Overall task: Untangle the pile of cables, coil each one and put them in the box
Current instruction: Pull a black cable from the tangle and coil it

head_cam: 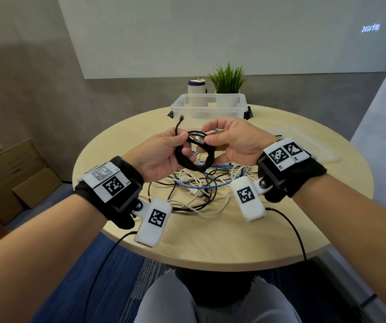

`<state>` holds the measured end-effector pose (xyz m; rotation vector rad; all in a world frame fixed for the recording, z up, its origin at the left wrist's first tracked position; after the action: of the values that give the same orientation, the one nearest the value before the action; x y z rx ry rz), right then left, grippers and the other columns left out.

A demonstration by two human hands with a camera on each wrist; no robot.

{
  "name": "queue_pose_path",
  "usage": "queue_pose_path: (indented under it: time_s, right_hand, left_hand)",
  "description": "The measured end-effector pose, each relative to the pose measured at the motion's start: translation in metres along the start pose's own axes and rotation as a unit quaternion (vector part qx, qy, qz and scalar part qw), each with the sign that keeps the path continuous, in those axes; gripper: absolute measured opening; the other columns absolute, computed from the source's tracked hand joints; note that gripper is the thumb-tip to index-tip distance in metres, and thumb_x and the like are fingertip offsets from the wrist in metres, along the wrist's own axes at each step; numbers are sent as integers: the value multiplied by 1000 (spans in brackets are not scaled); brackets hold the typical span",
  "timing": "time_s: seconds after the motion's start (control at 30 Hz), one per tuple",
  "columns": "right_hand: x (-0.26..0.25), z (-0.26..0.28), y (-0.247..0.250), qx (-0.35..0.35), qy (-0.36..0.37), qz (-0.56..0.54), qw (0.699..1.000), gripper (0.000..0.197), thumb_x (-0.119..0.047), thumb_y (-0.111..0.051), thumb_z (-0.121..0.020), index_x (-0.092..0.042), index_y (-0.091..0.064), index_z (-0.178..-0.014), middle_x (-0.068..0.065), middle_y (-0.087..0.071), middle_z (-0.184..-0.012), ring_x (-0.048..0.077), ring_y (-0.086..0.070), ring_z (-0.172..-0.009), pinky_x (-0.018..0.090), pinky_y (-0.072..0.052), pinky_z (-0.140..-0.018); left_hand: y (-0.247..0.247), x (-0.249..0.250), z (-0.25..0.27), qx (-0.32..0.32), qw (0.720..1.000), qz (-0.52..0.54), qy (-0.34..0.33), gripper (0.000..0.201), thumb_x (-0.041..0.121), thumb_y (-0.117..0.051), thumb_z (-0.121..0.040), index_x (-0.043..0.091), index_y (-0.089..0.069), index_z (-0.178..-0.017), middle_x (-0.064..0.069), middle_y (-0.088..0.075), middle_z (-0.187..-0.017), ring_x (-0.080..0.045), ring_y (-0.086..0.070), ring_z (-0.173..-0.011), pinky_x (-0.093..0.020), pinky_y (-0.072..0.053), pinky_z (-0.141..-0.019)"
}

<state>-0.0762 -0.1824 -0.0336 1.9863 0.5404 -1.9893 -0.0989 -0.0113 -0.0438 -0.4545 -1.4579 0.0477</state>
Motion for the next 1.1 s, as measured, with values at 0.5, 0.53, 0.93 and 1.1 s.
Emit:
queue_pose_path:
  time_s: [0.5,0.53,0.93,1.1]
  right_hand:
    - [0,-1,-9,49,22,111,992,25,13,-56,-85,13,-60,-110,20,-61,-83,21,-58,-68,28,-58,-66]
    - [-1,-1,-7,55,21,104,993,20,12,-56,-86,11,-62,-105,16,-61,-77,20,-58,-67,27,-57,-61]
    - [-4,3,3,41,5,-35,999,15,0,-48,-95,3,-63,-96,7,-55,-65,11,-56,-55,27,-55,-56]
    - [-4,2,1,107,-6,57,993,12,-4,-54,-94,-7,-65,-90,5,-54,-70,13,-54,-61,30,-53,-63]
  left_hand:
    - [1,1,-4,69,997,-17,-12,31,26,-30,-104,12,-50,-85,-5,-56,-65,-14,-55,-57,-26,-54,-54]
    - [3,1,-4,70,997,-25,-16,34,26,-28,-104,12,-50,-83,-5,-60,-66,-14,-58,-61,-30,-56,-59]
    - [20,5,-10,106,987,63,-101,29,18,-31,-104,10,-57,-93,3,-57,-64,-10,-63,-66,-30,-56,-72]
    - [18,12,-7,77,989,-8,-128,34,28,-30,-104,14,-61,-106,5,-49,-67,-9,-53,-67,-24,-45,-72]
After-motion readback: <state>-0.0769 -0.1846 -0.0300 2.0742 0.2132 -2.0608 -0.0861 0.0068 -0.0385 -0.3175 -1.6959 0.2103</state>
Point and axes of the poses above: each hand's wrist, its own z-axis away from the middle knuckle, its own y-axis out of the back of the hand, x = y × z, the point moved 1 cm from there along -z, towards the middle knuckle
